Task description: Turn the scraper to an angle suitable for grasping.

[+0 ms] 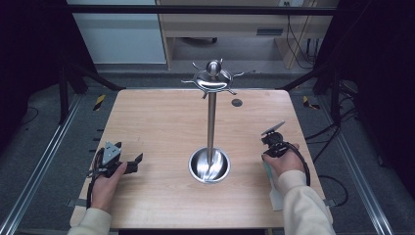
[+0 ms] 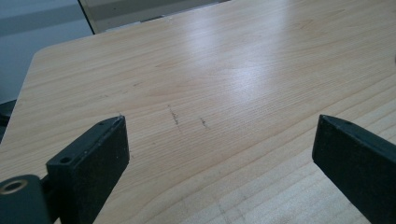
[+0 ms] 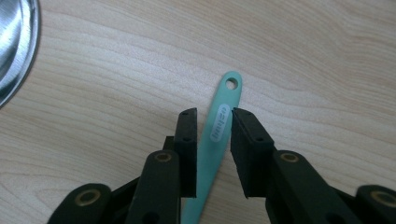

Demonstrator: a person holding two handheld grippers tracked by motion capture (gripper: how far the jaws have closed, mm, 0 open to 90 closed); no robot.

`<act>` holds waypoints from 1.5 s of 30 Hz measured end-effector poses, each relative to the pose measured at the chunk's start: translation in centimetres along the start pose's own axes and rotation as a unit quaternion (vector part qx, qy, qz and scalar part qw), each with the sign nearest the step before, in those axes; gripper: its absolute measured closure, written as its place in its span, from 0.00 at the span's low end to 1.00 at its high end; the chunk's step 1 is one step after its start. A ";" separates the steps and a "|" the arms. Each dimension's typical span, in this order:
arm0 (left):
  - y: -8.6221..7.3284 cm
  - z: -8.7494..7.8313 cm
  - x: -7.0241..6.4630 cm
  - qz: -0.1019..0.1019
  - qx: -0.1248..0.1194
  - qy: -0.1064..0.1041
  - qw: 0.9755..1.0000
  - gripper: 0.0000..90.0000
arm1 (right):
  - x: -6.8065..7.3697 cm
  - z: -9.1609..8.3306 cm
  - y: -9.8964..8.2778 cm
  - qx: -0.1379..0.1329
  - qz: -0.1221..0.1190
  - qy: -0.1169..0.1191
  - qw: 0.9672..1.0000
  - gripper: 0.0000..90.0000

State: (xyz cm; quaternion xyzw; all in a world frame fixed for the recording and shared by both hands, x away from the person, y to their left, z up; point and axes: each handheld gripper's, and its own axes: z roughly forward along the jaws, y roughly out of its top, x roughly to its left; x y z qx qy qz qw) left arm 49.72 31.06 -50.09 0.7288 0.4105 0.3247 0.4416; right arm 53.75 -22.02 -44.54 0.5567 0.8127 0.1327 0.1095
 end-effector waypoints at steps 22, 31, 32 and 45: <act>0.0 0.0 0.0 0.002 0.001 -0.002 1.000 0.04 | -0.3 2.1 0.5 0.037 0.008 0.007 0.999 0.76; 0.0 0.0 0.0 0.002 0.001 -0.003 1.000 0.04 | -0.5 2.3 0.6 0.041 0.012 0.006 0.999 0.76; 0.0 0.0 0.0 0.001 0.001 -0.003 1.000 0.04 | -0.5 2.3 0.6 0.041 0.013 0.005 0.999 0.76; 0.0 0.1 0.0 0.000 0.004 -0.005 1.000 0.05 | -0.4 2.5 0.4 0.040 0.032 -0.005 0.999 0.78</act>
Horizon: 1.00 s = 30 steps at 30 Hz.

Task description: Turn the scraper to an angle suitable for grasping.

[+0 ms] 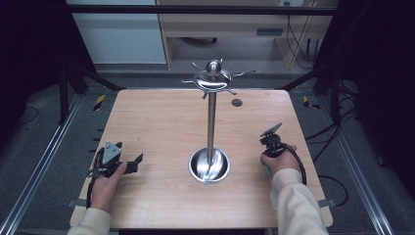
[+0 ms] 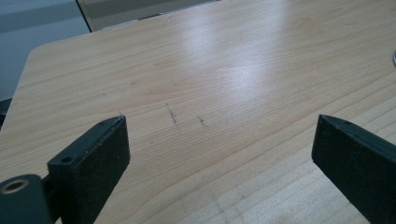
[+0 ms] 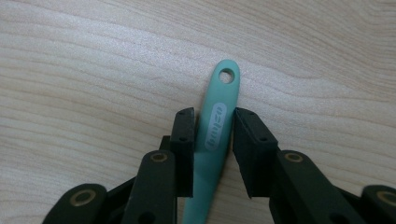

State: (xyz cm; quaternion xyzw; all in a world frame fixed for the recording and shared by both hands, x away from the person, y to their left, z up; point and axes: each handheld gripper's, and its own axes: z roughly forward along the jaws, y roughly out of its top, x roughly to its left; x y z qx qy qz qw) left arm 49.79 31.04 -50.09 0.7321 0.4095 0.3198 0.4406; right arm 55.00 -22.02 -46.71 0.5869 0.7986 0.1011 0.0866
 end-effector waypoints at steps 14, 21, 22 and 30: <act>0.0 0.0 -0.2 0.007 0.005 -0.001 1.000 0.05 | -0.4 -1.3 -2.0 -0.086 0.028 0.028 0.995 0.83; 0.0 0.0 -0.1 0.002 0.002 0.000 1.000 0.04 | -0.9 -3.7 -3.3 -0.158 0.042 0.052 0.985 0.83; 0.0 0.0 -0.1 0.002 0.001 0.000 1.000 0.04 | -1.0 -4.0 -3.4 -0.167 0.043 0.054 0.984 0.83; 0.0 0.0 -0.1 0.005 0.005 0.000 1.000 0.04 | -1.3 -6.3 -4.4 -0.228 0.039 0.062 0.971 0.82</act>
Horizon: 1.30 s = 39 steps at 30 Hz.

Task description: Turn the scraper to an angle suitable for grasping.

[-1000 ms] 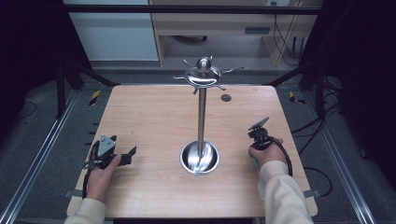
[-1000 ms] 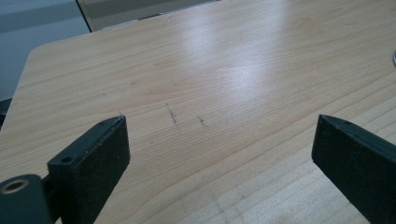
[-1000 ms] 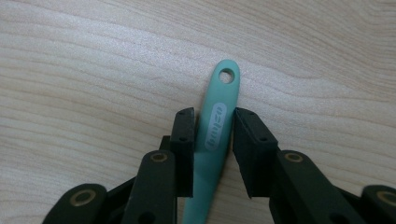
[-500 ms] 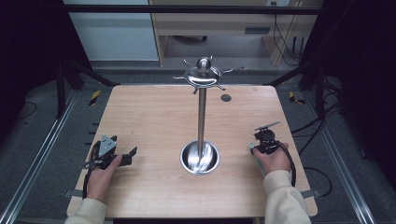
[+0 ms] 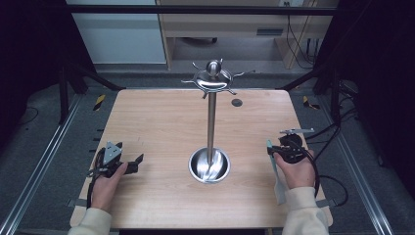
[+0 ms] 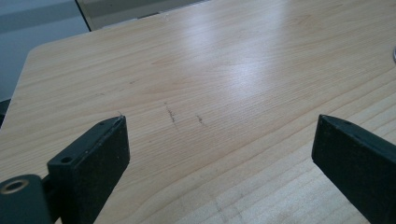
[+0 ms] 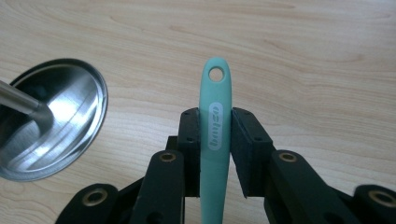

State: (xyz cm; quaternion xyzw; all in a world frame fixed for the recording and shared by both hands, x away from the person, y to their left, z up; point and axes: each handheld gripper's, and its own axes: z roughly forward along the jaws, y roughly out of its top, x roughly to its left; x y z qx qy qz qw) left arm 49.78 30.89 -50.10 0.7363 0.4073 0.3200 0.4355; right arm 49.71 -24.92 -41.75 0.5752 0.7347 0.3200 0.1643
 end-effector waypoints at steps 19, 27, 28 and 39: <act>0.0 0.0 0.0 0.001 0.000 -0.001 1.000 0.05 | 1.6 -3.0 1.2 -0.049 -0.025 0.012 0.998 0.83; 0.0 0.0 0.0 0.002 -0.001 0.001 1.000 0.05 | 3.2 -5.5 2.5 -0.088 -0.053 0.024 0.994 0.83; 0.0 0.0 0.0 0.002 -0.001 0.001 1.000 0.05 | 3.4 -5.8 2.6 -0.093 -0.056 0.026 0.994 0.82; -0.1 -0.1 0.1 -0.003 -0.005 0.000 1.000 0.05 | 4.9 -7.6 3.9 -0.122 -0.081 0.033 0.989 0.82</act>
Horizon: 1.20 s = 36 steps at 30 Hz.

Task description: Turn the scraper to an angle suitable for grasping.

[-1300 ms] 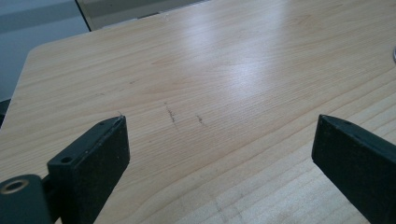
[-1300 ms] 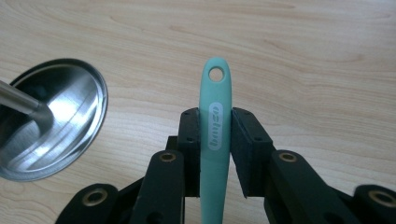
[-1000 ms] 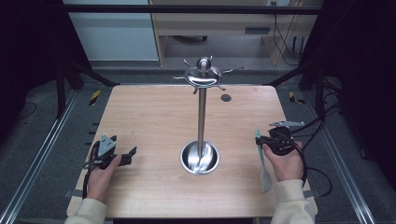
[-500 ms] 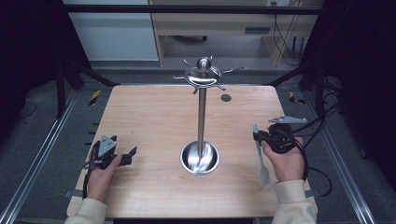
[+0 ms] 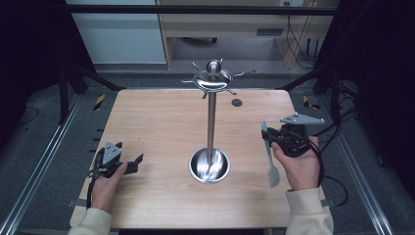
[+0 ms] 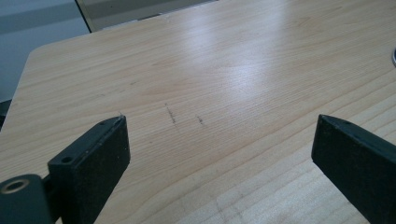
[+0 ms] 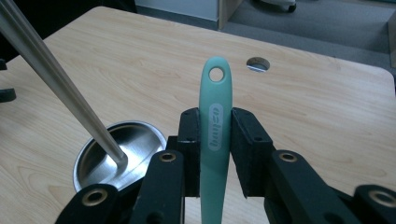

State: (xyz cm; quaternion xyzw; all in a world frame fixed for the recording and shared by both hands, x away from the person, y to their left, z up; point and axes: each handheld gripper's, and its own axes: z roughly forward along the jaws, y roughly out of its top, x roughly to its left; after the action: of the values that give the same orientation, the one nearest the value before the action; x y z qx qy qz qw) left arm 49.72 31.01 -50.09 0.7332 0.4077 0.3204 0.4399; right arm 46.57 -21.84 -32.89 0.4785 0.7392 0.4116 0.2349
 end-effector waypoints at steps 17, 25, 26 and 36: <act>-0.1 -0.2 0.2 -0.006 -0.012 0.017 1.000 0.05 | 0.4 -0.1 4.1 -0.042 -0.013 0.034 0.998 0.82; -0.2 -0.4 0.3 -0.008 -0.011 0.029 0.999 0.05 | 0.3 -1.2 6.5 -0.076 -0.023 0.050 0.996 0.82; -0.2 -0.4 0.3 -0.004 -0.013 0.029 0.999 0.05 | 0.3 -1.3 6.8 -0.079 -0.025 0.051 0.995 0.82; -0.3 -0.6 0.3 -0.005 -0.015 0.029 0.999 0.04 | 0.4 -2.9 8.6 -0.117 -0.031 0.061 0.991 0.82</act>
State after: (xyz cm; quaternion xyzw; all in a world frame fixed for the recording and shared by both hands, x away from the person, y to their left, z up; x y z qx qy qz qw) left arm 49.32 31.61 -50.11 0.7152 0.4189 0.3450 0.4404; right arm 48.66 -20.86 -24.14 0.3985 0.7132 0.5167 0.2561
